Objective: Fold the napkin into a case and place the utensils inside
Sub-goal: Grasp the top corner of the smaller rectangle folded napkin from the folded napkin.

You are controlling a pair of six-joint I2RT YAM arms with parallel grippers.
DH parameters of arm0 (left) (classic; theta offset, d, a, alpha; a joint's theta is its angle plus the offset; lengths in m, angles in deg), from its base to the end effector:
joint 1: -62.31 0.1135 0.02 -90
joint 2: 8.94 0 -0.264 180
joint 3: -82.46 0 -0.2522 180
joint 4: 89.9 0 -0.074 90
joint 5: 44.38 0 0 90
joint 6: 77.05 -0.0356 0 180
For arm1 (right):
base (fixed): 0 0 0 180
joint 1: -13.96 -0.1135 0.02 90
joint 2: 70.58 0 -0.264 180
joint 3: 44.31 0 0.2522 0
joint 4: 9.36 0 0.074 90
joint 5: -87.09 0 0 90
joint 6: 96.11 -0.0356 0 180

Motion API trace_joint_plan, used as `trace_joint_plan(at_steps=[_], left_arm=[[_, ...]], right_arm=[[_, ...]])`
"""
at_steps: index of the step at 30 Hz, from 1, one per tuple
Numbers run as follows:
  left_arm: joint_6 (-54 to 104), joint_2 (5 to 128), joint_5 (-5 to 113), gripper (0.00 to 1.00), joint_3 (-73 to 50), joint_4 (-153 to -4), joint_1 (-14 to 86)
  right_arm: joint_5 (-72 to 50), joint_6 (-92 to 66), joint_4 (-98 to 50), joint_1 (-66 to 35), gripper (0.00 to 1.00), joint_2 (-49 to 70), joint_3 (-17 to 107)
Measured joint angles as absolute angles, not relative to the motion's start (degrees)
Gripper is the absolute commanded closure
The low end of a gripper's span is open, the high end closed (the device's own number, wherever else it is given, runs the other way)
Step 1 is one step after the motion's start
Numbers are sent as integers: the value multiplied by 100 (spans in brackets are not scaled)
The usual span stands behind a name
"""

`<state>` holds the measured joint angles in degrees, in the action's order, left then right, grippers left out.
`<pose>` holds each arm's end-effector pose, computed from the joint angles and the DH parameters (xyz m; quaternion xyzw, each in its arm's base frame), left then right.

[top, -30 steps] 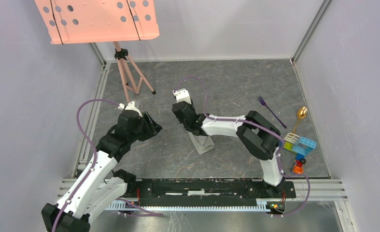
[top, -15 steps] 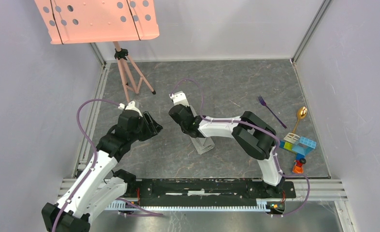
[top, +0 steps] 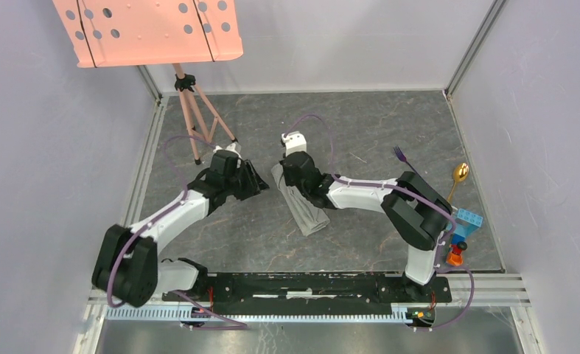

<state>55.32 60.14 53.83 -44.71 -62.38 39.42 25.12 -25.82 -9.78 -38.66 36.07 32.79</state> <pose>0.2253 -0.1007 0.2140 -0.1275 0.9089 -0.2666 0.2943 0.2600 0.3128 0.1894 -0.1218 0.8400 0.1171 0.5156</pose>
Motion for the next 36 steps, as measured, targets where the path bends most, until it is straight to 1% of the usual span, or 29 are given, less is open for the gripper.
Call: trace_joint_plan(at_steps=[2,6,9,12,19,29,36], left_arm=[[5530,6492,5525,55,-4421,-6726,3942],[5473,7205,5579,51,-4113,-7220,3942],[5269,7559,5579,52,-3838,-7388,3927],[4931,7887,5459,57,-3547,-7464,3830],[4257,8223,4849,67,-3477,-7727,3352],[3720,8678,3859,68,-3339,-7794,2998],[3527,8864,3499,69,-3035,-7744,2832]], right_arm=[[2171,-2682,-877,-3718,100,3561,3228],[1496,-2829,-766,-3466,100,3576,3226],[1234,-2885,-731,-3412,100,3618,3228],[1072,-2951,-751,-3388,100,3642,3228],[849,-3156,-748,-3280,100,3642,3228],[650,-3340,-731,-3099,100,3642,3176],[611,-3366,-711,-3099,100,3642,3141]])
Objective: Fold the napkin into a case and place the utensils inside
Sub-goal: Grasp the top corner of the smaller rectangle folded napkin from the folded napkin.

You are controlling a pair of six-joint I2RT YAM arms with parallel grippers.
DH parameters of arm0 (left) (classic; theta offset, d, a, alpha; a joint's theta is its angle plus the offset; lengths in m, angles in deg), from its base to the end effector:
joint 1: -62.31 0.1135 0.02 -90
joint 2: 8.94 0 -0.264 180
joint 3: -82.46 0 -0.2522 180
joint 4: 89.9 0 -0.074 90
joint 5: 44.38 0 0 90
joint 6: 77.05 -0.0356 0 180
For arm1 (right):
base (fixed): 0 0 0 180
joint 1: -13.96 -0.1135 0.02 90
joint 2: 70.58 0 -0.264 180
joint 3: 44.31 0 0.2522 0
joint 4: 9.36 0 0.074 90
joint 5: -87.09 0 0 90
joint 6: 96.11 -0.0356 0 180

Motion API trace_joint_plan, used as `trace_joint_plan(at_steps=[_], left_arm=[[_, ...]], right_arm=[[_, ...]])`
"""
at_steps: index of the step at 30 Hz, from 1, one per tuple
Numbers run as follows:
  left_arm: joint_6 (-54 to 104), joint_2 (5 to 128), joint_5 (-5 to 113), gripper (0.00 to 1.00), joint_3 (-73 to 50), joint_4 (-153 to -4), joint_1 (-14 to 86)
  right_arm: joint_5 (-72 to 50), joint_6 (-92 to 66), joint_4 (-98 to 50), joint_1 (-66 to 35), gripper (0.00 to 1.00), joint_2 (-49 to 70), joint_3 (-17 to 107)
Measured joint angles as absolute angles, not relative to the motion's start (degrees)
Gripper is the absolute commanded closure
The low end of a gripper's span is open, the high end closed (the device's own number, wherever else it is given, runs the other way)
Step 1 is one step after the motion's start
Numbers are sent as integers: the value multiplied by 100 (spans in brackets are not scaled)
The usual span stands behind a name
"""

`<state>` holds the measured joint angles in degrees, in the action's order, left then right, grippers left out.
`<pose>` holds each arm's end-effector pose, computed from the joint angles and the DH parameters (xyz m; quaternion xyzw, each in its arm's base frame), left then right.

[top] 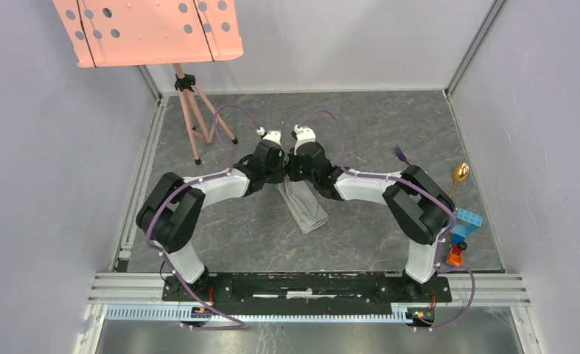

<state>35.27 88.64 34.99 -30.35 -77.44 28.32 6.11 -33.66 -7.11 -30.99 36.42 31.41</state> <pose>0.2958 -0.1915 0.1735 0.0559 0.9116 -0.1131 0.3912 0.2928 0.2844 0.1820 -0.0905 0.8552 0.2444 0.4479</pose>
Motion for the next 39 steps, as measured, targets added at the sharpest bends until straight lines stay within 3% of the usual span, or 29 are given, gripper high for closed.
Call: trace_joint_plan(at_steps=[12,20,39], left_arm=[[3287,9255,3075,72,-2662,-7407,2724],[3145,9294,2849,97,-2522,-7285,2654],[3097,8706,3035,98,-3285,-8251,2685]], right_arm=[[593,-3419,-689,-3099,100,3642,3141],[582,-3436,-689,-3099,100,3642,3141],[248,-3677,-515,-3114,100,4287,3139]])
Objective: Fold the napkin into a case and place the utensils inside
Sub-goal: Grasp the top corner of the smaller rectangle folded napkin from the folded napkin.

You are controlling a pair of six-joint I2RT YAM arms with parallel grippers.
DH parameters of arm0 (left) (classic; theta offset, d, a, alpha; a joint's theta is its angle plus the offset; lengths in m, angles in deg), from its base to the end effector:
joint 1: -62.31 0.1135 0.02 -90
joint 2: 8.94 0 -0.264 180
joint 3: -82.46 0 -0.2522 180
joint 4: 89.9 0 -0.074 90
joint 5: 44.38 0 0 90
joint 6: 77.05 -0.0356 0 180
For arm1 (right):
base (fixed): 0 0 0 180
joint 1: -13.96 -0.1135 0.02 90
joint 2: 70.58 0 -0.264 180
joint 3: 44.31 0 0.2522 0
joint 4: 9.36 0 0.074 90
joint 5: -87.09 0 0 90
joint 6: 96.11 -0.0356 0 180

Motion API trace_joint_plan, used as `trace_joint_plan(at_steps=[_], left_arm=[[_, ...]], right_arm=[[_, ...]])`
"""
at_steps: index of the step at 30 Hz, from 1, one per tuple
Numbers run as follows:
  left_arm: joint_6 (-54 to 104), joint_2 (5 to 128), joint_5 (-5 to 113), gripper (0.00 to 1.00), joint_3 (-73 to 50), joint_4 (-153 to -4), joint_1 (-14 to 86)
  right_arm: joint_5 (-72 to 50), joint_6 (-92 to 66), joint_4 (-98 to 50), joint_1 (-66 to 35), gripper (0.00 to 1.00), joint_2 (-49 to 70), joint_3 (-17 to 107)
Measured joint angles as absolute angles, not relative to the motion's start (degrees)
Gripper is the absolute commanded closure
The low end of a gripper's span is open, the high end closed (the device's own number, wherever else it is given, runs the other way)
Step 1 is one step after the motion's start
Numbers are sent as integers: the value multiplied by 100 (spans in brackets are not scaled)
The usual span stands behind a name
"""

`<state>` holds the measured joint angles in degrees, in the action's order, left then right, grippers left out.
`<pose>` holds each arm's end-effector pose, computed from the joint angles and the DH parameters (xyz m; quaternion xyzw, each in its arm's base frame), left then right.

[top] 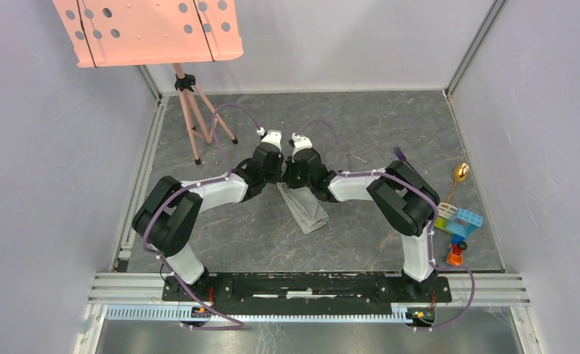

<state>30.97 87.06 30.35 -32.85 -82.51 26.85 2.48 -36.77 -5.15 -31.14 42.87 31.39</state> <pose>0.2886 -0.1940 0.1773 0.0786 0.8919 -0.0861 0.4370 0.2958 0.2921 0.1408 -0.0885 0.8759 0.2574 0.3984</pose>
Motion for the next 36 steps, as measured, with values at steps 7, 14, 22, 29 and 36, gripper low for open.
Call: trace_joint_plan(at_steps=[7,14,22,29,36], left_arm=[[3108,8634,3228,98,-3440,-8422,2834],[3176,8630,3363,98,-3470,-8498,2871],[3180,8630,3424,98,-3470,-8527,2884],[3184,8630,3470,98,-3470,-8527,2886],[3189,8630,3531,98,-3470,-8527,2897]], right_arm=[[-218,-3561,-158,-3038,77,4315,3038],[-521,-3347,-16,-2948,71,4247,2942],[-657,-3036,106,-2942,64,4000,2769],[-635,-2885,111,-2942,63,3994,2791],[-475,-2805,-23,-2942,55,3994,2896]])
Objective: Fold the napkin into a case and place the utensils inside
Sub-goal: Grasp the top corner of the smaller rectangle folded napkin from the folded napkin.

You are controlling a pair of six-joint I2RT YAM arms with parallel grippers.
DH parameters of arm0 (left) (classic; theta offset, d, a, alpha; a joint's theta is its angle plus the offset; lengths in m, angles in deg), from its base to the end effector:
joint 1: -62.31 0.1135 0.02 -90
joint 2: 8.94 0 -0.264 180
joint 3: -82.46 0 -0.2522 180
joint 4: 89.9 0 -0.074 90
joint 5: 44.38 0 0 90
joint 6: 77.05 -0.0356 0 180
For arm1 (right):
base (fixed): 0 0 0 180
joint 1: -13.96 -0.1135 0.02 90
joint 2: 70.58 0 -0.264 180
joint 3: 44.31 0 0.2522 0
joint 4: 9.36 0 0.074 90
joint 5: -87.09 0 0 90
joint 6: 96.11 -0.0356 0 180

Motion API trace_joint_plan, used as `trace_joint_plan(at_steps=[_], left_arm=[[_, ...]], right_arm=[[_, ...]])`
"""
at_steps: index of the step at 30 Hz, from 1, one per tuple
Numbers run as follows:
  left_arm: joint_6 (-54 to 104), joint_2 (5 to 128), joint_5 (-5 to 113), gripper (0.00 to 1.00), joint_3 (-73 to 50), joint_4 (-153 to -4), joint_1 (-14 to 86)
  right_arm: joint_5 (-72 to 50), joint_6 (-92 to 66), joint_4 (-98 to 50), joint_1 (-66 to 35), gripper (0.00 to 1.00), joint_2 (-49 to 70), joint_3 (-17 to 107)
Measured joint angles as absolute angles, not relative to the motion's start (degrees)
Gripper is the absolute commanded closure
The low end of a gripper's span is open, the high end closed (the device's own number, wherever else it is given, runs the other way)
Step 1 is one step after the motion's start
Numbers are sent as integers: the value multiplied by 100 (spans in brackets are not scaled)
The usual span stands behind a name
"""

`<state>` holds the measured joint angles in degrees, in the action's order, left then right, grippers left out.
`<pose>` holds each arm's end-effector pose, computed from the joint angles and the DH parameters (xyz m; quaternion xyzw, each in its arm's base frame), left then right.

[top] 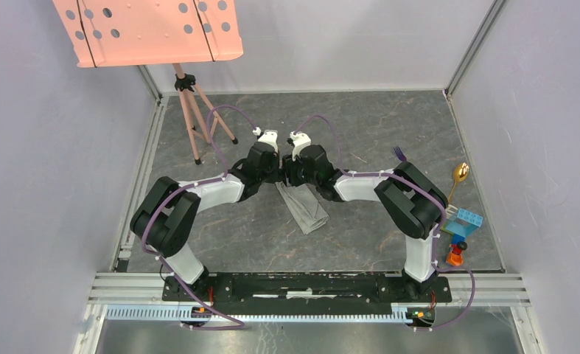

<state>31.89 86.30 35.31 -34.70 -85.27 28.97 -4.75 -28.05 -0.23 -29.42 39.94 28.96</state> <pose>0.2910 -0.1838 0.1756 0.0720 0.8894 -0.1235 0.4342 0.2972 0.2824 0.1564 -0.1676 0.8411 0.2890 0.4254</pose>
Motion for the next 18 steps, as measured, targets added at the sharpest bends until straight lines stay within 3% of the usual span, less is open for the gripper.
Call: trace_joint_plan(at_steps=[8,13,18], left_arm=[[3189,8630,3555,98,-3470,-8524,2915],[3189,8630,3571,98,-3470,-8527,2917],[3189,8630,3579,98,-3470,-8527,2923]], right_arm=[[-357,-2763,-93,-2935,58,3994,2911],[-298,-2767,-91,-2926,68,3992,2911],[-292,-2772,-91,-2913,68,3992,2911]])
